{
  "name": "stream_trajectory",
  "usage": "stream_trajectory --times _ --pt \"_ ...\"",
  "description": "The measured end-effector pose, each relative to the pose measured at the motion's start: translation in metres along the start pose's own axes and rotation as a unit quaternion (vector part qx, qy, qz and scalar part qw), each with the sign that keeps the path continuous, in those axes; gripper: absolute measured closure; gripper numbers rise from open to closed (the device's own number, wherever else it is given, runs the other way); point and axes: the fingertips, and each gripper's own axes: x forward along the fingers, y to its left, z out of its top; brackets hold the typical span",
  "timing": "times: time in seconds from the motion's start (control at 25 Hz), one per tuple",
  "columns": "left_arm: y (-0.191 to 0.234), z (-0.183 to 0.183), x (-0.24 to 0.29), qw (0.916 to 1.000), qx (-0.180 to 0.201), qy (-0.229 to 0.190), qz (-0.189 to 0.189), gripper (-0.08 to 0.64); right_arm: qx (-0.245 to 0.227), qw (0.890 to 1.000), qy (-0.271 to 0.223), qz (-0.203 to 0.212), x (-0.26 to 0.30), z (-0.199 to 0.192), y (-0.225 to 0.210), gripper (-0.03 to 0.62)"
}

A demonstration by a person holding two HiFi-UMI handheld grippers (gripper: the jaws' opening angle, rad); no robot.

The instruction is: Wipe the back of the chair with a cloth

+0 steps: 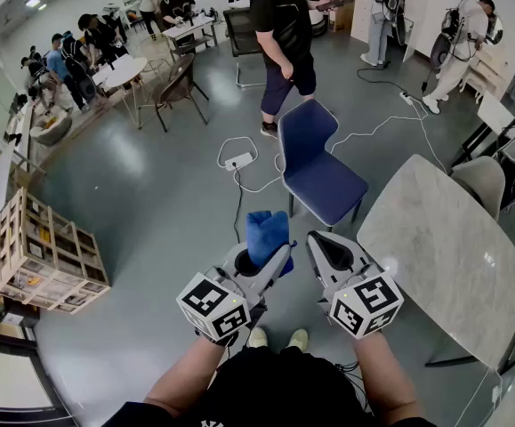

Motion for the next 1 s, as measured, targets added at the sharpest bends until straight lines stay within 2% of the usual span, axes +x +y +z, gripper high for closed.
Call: stream_trajectory --times 0.48,0.56,0.76,0.88,1.0 --pt "0.007 -0.004 -0.005 1.0 0.003 0.001 -0.002 0.489 0.009 1.0 0.001 0.001 0.008 -0.008 0.005 0.58" --pt "0.009 -0.009 -0.007 0.9999 0.01 0.014 -0.001 0.489 0.018 1.0 -0.004 0.0 0.007 -0.007 0.005 0.58" --pt "0.01 -0.036 0.006 0.9962 0.012 0.084 -0.019 0.489 0.028 1.0 0.002 -0.004 -0.003 -0.015 -0.007 0.578" --pt "0.009 -0.041 0.013 0.9952 0.005 0.093 -0.03 0.488 0.038 0.999 0.0 -0.01 -0.016 -0.019 -0.02 0.578" --pt "0.006 -0.045 0.022 0.9948 0.013 0.095 -0.032 0.488 0.046 0.999 -0.008 -0.016 -0.031 -0.02 -0.032 0.578"
